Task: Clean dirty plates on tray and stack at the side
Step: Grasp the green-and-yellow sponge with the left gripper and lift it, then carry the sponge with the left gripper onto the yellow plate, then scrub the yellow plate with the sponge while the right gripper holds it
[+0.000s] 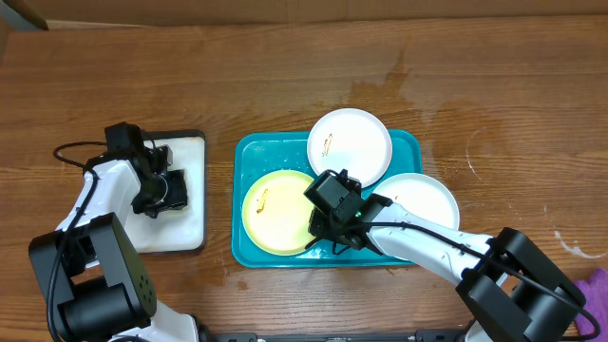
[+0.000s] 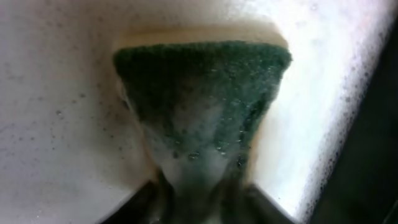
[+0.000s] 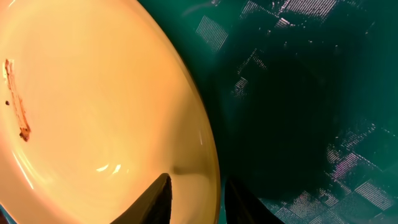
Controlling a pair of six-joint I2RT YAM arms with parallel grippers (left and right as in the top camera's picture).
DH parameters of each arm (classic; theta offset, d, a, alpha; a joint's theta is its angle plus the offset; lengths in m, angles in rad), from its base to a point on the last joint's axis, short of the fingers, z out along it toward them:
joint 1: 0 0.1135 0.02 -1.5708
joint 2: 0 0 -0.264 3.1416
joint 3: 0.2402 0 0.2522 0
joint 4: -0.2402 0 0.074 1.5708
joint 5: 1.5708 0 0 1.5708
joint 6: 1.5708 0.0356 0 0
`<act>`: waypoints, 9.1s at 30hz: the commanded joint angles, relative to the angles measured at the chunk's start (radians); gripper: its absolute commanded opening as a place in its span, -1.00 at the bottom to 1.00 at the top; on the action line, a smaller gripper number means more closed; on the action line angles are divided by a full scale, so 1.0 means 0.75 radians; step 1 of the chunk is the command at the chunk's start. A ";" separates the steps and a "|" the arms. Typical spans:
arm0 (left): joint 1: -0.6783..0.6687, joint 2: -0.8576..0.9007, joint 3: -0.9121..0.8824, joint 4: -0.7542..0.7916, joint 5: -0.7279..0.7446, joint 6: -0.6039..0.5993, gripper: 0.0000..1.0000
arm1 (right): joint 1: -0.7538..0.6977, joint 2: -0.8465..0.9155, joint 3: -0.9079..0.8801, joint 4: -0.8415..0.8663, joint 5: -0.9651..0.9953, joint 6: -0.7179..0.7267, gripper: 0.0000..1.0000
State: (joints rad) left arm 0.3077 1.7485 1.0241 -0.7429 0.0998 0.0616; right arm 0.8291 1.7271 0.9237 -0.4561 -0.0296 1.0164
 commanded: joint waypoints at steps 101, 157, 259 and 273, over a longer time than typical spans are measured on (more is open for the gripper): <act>-0.045 -0.349 0.247 -0.100 0.093 0.155 -0.92 | 0.001 -0.031 0.076 -0.074 0.071 -0.227 -0.92; -0.895 -0.132 -0.266 0.155 -0.181 0.001 -0.92 | 0.000 -0.019 0.067 -0.095 0.067 -0.144 -0.93; -0.901 -0.132 -0.347 0.294 -0.336 -0.127 -0.92 | -0.058 0.075 0.059 0.007 0.031 -0.052 -0.93; -0.900 -0.132 -0.355 0.379 -0.362 -0.111 -0.92 | -0.058 0.075 0.059 -0.009 0.027 -0.053 -0.93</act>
State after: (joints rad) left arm -0.3717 1.6150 0.7971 -0.4702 -0.1524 -0.0238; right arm 0.8043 1.7760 0.9691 -0.4389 -0.0513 0.9730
